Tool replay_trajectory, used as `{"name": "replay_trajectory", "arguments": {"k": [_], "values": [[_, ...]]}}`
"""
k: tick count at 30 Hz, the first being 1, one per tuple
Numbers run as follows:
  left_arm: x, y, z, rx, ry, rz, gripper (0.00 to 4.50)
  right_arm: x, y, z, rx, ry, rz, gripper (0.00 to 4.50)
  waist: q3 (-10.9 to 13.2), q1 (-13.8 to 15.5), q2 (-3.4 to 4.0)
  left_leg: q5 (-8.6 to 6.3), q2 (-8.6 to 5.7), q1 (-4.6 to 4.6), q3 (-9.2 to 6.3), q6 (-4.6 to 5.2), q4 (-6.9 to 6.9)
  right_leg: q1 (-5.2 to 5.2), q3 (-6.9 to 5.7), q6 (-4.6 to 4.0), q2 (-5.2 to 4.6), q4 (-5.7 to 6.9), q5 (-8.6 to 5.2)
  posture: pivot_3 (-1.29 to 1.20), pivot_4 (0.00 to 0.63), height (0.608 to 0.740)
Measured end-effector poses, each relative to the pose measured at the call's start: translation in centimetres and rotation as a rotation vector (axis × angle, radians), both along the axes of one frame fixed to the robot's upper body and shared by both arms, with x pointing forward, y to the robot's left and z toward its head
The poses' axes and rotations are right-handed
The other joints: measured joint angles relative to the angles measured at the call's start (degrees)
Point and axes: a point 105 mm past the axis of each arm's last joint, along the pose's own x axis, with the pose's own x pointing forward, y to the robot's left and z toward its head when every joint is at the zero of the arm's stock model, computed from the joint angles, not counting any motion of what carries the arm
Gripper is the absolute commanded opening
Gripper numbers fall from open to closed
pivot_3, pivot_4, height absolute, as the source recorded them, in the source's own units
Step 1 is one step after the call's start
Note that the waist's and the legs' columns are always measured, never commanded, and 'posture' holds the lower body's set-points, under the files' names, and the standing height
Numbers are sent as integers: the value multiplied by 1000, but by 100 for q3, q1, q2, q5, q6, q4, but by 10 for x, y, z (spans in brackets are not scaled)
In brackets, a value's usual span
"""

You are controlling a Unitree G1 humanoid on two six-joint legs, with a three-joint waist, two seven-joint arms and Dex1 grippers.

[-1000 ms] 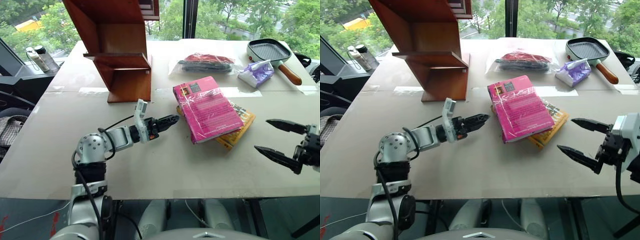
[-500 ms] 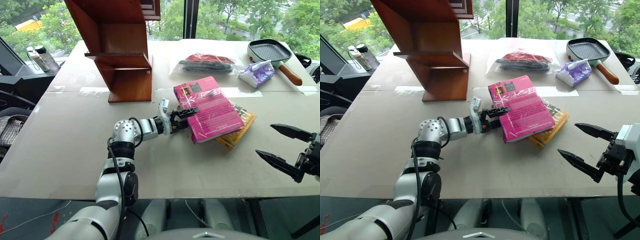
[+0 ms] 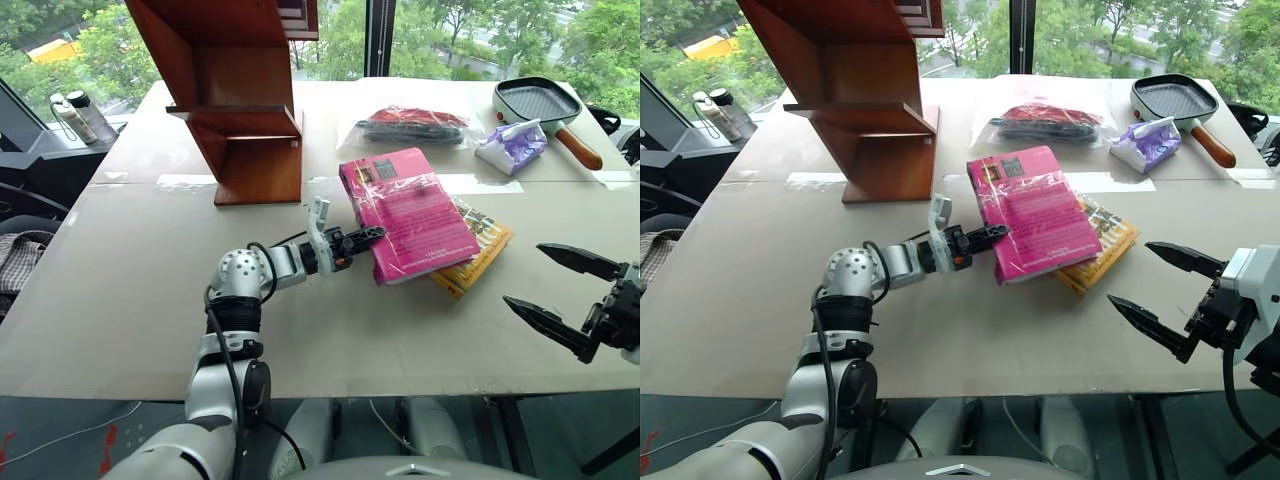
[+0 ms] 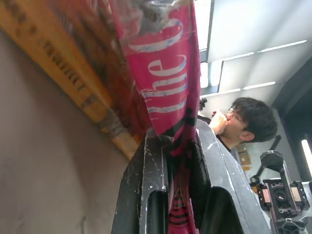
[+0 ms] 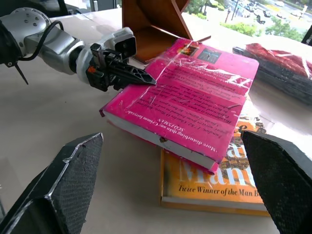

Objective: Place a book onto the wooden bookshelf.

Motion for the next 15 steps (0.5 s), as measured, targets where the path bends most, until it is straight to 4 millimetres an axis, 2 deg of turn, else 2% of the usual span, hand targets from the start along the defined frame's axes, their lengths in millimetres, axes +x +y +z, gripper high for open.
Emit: {"name": "replay_trajectory", "arguments": {"k": [1, 3, 6, 9, 11, 15], "values": [[-2, 11, 20, 57, -129, 14, 10, 3, 5, 4, 20, -18, 24, 4500, 2, -5, -2, 0, 1, 0, 1, -1, -1, -1, 0, -1, 0, 0, 0, 0, 150, 740], [-7, 20, 52, 160, -347, 13, 10, 8, 13, 12, 35, -53, 61, 4500, 2, 18, -1, 1, -2, 0, 2, -2, -1, 0, 0, -1, -1, -2, 0, 0, 150, 740], [-18, 21, 92, 351, -706, -36, 10, 20, 20, 20, 60, -77, 117, 4500, 2, 82, -2, 1, -9, -1, -1, -2, -2, 8, -6, -1, -5, -16, 0, 0, 150, 740], [-19, 14, 119, 577, -1092, -77, 10, 34, 20, 23, 84, -84, 143, 4500, 3, 163, -1, 1, -9, -5, 0, -1, -7, 13, -8, -2, -2, -46, 1, 0, 150, 740], [-14, 17, 130, 761, -1318, -82, 10, 42, 21, 26, 94, -91, 156, 4500, 3, 161, -1, 1, -7, -8, 2, -1, -19, 11, -7, -3, -1, -60, 1, 0, 150, 740], [-1, 29, 161, 1054, -1647, -49, 10, 55, 19, 41, 127, -143, 165, 4500, 9, 160, -7, 1, -5, -21, -3, 0, -27, 0, -11, -2, 0, -68, 2, 0, 150, 740]]}}
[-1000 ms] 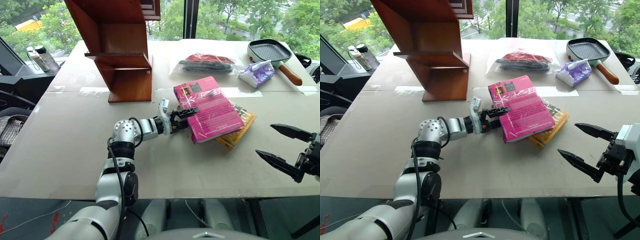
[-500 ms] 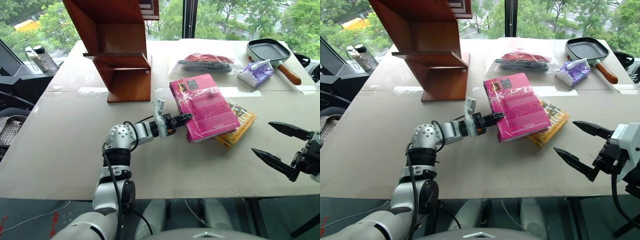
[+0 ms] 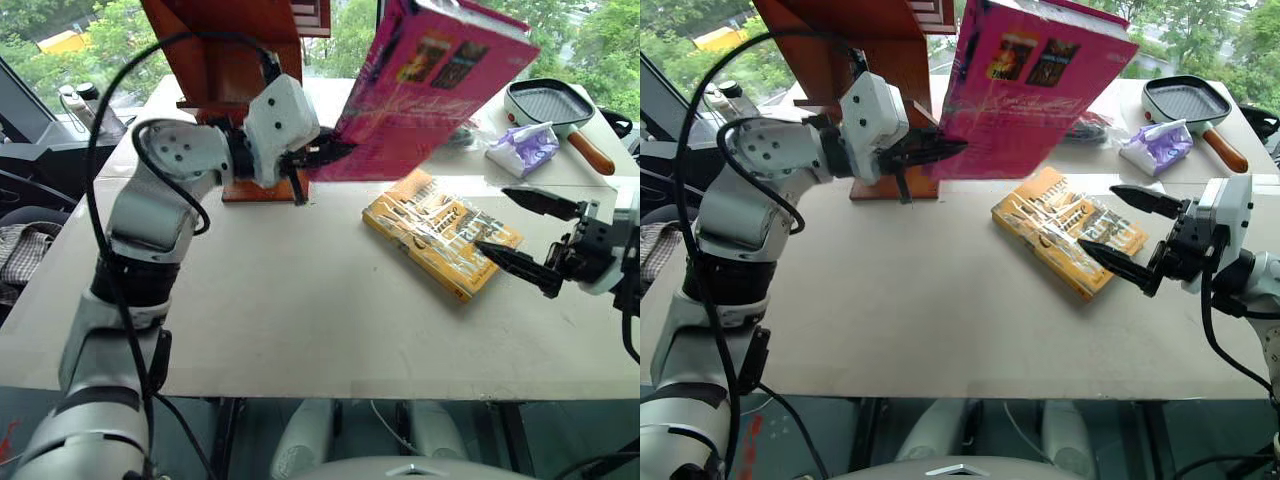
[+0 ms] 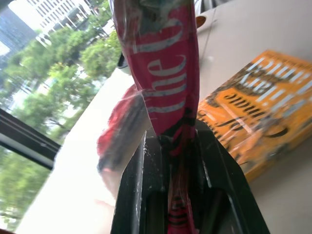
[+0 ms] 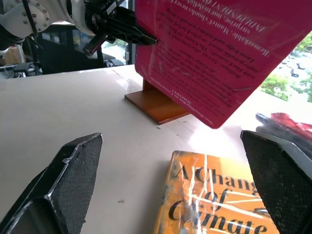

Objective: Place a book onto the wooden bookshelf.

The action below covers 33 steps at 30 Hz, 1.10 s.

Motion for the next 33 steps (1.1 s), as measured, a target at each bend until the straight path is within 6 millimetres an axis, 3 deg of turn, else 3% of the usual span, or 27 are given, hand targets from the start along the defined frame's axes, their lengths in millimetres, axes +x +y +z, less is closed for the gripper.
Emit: {"name": "replay_trajectory", "arguments": {"k": [4, 8, 10, 12, 17, 25, 33], "values": [[9, 33, 53, 258, -308, 152, 10, 7, 0, 13, 58, -37, 28, 4500, 4, -34, -4, -1, -4, -5, 2, 2, -23, -10, -1, 2, 0, -13, 0, 0, 150, 740], [16, 86, 95, 416, -342, 402, 10, 7, 2, 22, 106, -66, 57, 4500, 6, -120, -3, -2, -15, -6, 4, 5, -45, -18, -4, 12, 0, -13, -6, 0, 150, 740], [18, 96, 98, 426, -318, 441, 10, 6, 3, 24, 112, -75, 61, 4500, 6, -127, -3, -2, -14, -6, 1, 6, -45, -16, -9, 17, -1, -9, -10, 0, 150, 740], [22, 105, 93, 461, -268, 476, 10, 6, 4, 25, 119, -83, 60, 4500, 6, -141, -3, -6, -14, -5, 1, 14, -42, -14, -9, 17, -1, -6, -10, 0, 150, 740], [31, 148, 53, 579, -39, 593, 10, 0, -6, 28, 156, -118, 17, 4500, 7, -207, -4, -12, -12, -2, -1, 25, -42, -20, -6, 17, 1, 9, -10, 0, 150, 740], [36, 164, 42, 655, 9, 634, 10, -10, -3, 33, 169, -149, 22, 4500, 9, -350, -5, -15, -9, 29, 15, 29, -35, -21, 17, 17, 3, 59, -11, 0, 150, 740], [52, 165, 25, 731, 31, 637, 10, -16, -6, 38, 207, -180, 2, 4500, 3, -349, 3, -14, 5, 109, 30, 30, -17, 36, 32, 35, 12, 106, -24, 0, 150, 740]]}}
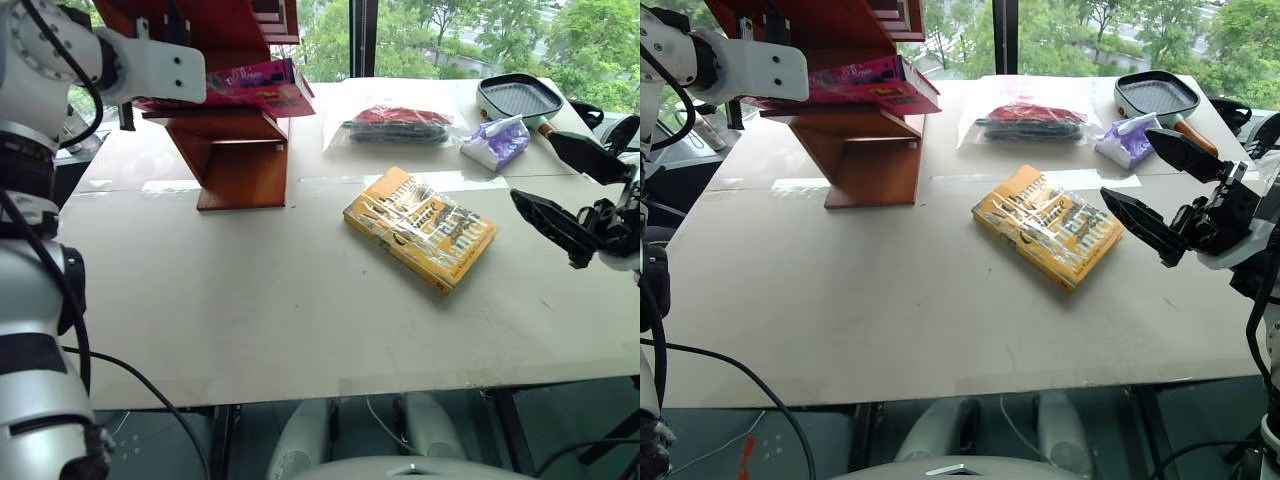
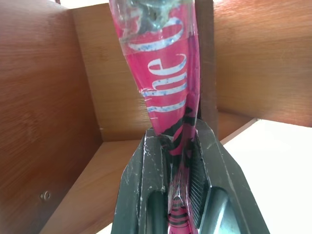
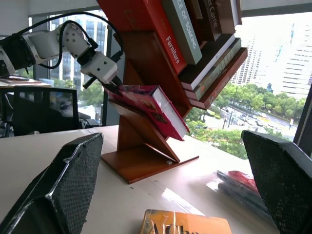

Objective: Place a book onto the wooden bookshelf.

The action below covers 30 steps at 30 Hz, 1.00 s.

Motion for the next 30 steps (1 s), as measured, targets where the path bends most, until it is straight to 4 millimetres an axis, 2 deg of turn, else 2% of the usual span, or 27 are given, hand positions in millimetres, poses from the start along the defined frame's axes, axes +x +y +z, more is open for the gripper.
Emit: {"name": "replay_trajectory", "arguments": {"k": [1, 2, 3, 6, 9, 11, 12, 16, 17, 19, 21, 23, 25, 27, 30], "values": [[0, 0, -1, 9, 7, -4, 1038, -2, 1, 1, 7, -7, 5, 4500, -1, 1, 2, 0, 1, 4, 0, 0, 3, 6, 0, 0, 0, 0, 0, 0, 150, 740], [0, 1, -3, 16, 17, -1, 1527, -3, 1, 2, 13, -10, 6, 4500, -1, 1, 2, 0, 2, 2, 1, 0, 6, 6, 1, -2, 0, -1, 2, 0, 150, 740], [0, 2, -5, 19, 24, 5, 1772, -4, 1, 2, 15, -10, 7, 4500, -1, 0, 2, 0, 2, 2, 2, 0, 6, 6, 2, -4, 0, -1, 3, 0, 150, 740], [-3, 8, -11, 2, 36, 16, 2942, -5, 1, 3, 34, -5, 14, 4500, 0, 2, -1, -1, 2, -23, 3, 0, 14, -14, 3, -19, -2, -5, 12, 0, 150, 740], [-6, 5, -13, -31, 35, -4, 4065, -6, 1, 4, 48, -3, 18, 4500, 1, 21, -1, -1, 2, -92, -10, 1, 42, -62, -7, -19, -5, -4, 12, 0, 150, 740], [-12, -1, -14, -92, 55, -26, 4065, -6, 1, 7, 54, -14, 18, 4500, 5, 37, -7, -1, -1, -113, -16, 1, 48, -72, -14, -19, -8, -8, 12, 0, 150, 740], [-17, -7, -8, -148, 52, -40, 4065, -6, 1, 9, 55, -25, 20, 4500, 8, 42, -12, -1, -3, -116, -19, 1, 49, -71, -17, -19, -9, -13, 12, 0, 150, 740], [-48, -41, 28, -416, 33, -191, 4065, -4, 1, 15, 58, -46, 26, 4500, 11, 41, -17, -2, -1, -121, -24, 3, 50, -71, -22, -18, -10, -16, 12, 0, 150, 740], [-64, -51, 42, -485, 18, -253, 4065, -2, 2, 15, 51, -45, 31, 4500, 10, 41, -16, -2, -1, -116, -24, 3, 49, -68, -22, -18, -10, -15, 11, 0, 150, 740], [-93, -72, 54, -666, 71, -350, 4065, 5, 2, 9, 26, -12, 29, 4500, 10, 22, -15, -3, 2, -109, -23, 3, 48, -62, -21, -17, -8, -11, 10, 0, 150, 740], [-117, -95, 53, -814, 179, -441, 4065, 12, 2, 1, 14, 36, 29, 4500, 11, 27, -14, -3, 3, -101, -24, 3, 50, -55, -23, -17, -8, -8, 10, 0, 150, 740], [-141, -129, 39, -975, 340, -551, 4065, 19, 1, -9, -13, 81, 16, 4500, 8, 58, -7, -3, 1, -88, -31, 3, 55, -36, -28, -16, -10, -8, 9, 0, 150, 740], [-148, -150, 18, -1108, 450, -589, 4065, 22, -4, -22, -74, 127, -16, 4500, 2, 107, 3, -3, -2, -80, -37, 3, 60, -24, -32, -16, -10, -8, 9, 0, 150, 740], [-143, -161, -11, -1237, 520, -544, 4065, 24, -12, -38, -113, 177, -47, 4500, 3, 108, -2, -2, -1, -77, -37, 2, 62, -20, -30, -17, -8, -8, 11, 0, 150, 740], [-131, -168, -69, -1464, 572, -353, 4065, 22, -32, -72, -184, 284, -141, 4500, 6, 88, -6, 9, 2, -86, -30, -20, 59, -35, -17, -20, -8, -8, 12, 0, 150, 740]]}}
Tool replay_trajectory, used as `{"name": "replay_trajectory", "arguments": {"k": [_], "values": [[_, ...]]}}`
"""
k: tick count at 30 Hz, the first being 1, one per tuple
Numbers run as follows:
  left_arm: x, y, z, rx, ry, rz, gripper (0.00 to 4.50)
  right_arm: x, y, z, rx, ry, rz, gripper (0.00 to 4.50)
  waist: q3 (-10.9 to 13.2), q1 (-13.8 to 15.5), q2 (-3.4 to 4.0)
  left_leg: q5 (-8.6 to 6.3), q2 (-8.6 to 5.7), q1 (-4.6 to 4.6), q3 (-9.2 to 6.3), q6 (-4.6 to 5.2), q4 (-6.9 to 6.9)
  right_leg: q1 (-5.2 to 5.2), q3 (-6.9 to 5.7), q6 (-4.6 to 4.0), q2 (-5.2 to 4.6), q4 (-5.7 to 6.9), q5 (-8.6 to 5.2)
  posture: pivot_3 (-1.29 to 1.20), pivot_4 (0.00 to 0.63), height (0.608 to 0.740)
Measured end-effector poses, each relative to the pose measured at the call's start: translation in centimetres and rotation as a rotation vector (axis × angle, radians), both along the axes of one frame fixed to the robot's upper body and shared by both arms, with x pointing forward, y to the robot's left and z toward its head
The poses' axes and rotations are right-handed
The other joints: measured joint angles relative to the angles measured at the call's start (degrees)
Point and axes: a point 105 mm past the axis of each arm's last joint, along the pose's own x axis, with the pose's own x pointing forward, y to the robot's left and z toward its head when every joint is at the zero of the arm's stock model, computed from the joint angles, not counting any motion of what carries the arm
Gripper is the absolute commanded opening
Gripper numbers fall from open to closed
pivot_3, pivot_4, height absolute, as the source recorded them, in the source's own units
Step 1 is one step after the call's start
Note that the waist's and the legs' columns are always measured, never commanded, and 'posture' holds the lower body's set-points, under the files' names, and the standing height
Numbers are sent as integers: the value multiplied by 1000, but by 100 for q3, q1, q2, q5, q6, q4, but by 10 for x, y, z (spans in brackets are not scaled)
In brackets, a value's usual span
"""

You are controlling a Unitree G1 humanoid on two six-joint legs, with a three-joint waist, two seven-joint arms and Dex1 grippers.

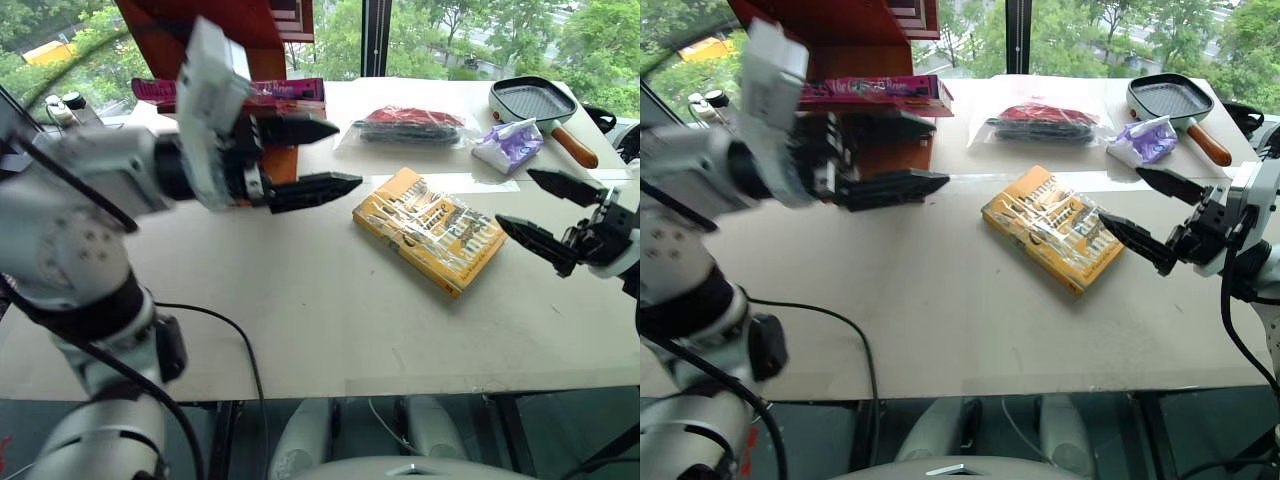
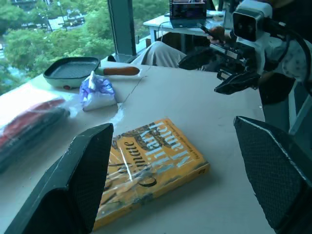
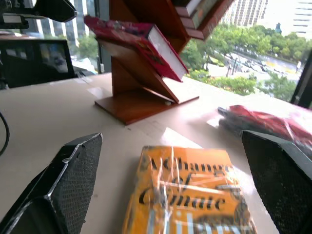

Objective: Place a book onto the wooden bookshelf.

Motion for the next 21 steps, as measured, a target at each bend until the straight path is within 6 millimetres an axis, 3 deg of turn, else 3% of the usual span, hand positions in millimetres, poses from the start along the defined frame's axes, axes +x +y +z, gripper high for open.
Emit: {"name": "replay_trajectory", "arguments": {"k": [3, 8, 15, 21], "values": [[-1, 9, -32, -2, 54, 110, 4065, -11, -19, -19, -67, 73, -44, 4500, -8, -12, 15, 2, 2, 5, 4, -10, -16, -6, 6, -4, -1, -7, -1, 0, 150, 740], [-4, 44, -84, 41, 122, 268, 4065, -37, -62, -43, -175, 199, -129, 4500, -12, 104, 21, -13, 3, 15, 7, 14, -19, 9, 4, -13, -3, -19, -5, 0, 150, 740], [-17, 83, -143, 166, 227, 347, 4065, -50, -78, -63, -238, 276, -166, 4500, -13, 140, 21, -15, 2, 21, 11, 18, -17, 23, 3, -34, -11, -36, -18, 0, 150, 740], [-17, 91, -156, 196, 214, 347, 4065, -50, -81, -68, -279, 276, -179, 4500, -14, 185, 23, -15, 3, 20, 8, 18, -18, 22, -1, -34, -14, -36, -18, 0, 150, 740]]}}
